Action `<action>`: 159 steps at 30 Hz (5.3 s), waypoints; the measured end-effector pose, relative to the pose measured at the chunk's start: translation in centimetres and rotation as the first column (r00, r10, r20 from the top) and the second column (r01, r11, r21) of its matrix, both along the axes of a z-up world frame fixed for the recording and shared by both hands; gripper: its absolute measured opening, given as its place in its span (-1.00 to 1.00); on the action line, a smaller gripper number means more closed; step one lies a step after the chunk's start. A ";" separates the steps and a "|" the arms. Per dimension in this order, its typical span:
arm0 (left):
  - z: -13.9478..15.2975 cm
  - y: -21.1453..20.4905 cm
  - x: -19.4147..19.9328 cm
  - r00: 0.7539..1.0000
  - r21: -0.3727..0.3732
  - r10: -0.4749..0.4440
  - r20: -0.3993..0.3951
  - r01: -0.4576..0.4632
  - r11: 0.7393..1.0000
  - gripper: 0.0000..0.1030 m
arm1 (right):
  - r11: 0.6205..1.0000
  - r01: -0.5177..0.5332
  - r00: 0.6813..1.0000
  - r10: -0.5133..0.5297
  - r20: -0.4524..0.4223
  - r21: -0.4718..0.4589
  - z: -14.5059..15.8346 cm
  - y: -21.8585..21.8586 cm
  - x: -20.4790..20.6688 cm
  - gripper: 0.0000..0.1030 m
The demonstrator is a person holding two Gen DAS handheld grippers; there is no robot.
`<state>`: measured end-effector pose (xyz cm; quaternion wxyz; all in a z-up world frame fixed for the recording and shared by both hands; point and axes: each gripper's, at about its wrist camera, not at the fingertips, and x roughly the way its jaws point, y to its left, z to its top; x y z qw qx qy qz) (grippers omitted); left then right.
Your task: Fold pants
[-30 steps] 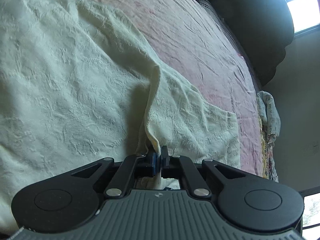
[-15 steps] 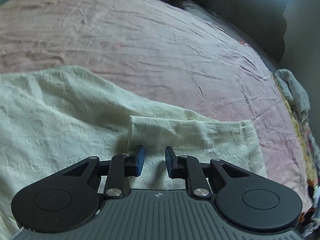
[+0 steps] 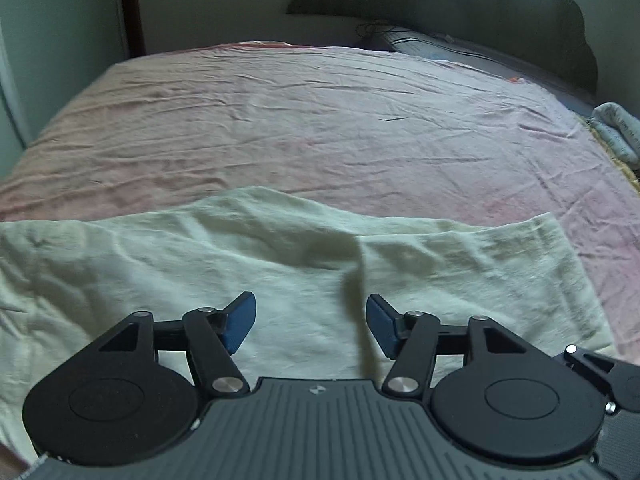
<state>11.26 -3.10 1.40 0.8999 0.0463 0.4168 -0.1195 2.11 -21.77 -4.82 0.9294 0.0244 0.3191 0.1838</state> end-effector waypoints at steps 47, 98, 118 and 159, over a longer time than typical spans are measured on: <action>-3.7 31.5 -3.7 0.844 -0.660 0.331 -0.422 -0.536 0.526 0.66 | 0.793 -0.443 0.812 0.552 0.187 -0.418 4.8 23.7 -0.7 -0.67; 5.1 -13.3 -8.3 0.953 -0.152 -0.252 0.168 0.277 0.949 -0.80 | 0.856 0.137 0.985 -0.172 0.025 0.498 0.8 -12.7 2.8 -0.03; 3.3 -6.7 -6.4 0.960 -0.407 -0.279 0.027 0.265 0.874 0.35 | 0.856 0.391 0.899 -0.434 0.059 0.339 3.4 -17.8 -6.1 0.11; 1.5 0.3 -7.5 0.971 -0.220 -0.237 0.002 0.232 0.947 0.42 | 0.950 0.038 0.997 -0.012 -0.083 0.310 2.6 -9.9 -3.6 0.44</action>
